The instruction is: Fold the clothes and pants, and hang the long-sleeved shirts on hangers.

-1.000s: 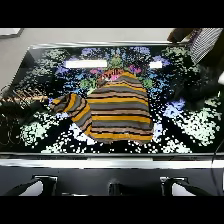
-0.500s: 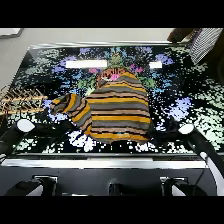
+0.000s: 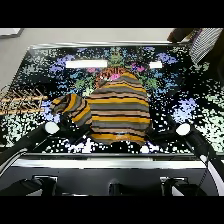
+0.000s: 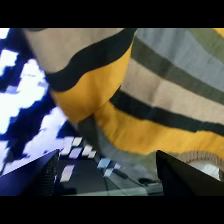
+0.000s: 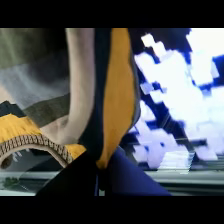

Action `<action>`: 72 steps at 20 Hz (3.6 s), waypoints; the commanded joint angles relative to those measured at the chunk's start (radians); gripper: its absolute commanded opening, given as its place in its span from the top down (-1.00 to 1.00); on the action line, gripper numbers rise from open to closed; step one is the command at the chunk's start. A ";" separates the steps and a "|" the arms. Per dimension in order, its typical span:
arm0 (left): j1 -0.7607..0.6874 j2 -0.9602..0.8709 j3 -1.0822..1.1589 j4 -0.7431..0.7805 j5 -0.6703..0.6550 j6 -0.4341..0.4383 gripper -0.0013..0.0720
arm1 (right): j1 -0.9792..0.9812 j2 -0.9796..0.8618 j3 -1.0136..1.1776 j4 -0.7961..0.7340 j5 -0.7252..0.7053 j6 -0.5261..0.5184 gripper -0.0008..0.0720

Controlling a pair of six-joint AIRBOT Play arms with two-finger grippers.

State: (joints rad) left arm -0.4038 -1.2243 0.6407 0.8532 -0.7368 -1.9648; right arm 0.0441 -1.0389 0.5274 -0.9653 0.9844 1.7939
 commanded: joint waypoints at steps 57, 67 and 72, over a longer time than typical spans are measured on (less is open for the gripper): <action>-0.179 0.304 0.011 0.528 -0.030 0.198 -0.85 | 0.788 0.023 0.269 -0.983 0.047 0.769 0.89; -0.463 -0.061 0.204 0.804 0.014 -0.108 -0.85 | 0.788 0.023 0.296 -0.846 0.091 0.769 0.89; -0.463 -0.118 0.219 0.805 0.005 -0.108 -0.75 | 0.789 0.023 0.296 -0.829 0.096 0.770 0.89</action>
State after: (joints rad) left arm -0.8608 -1.3064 0.8467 1.6447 -0.7258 -2.0563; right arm 0.8314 -1.0168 0.8227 -1.8153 1.0744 2.5614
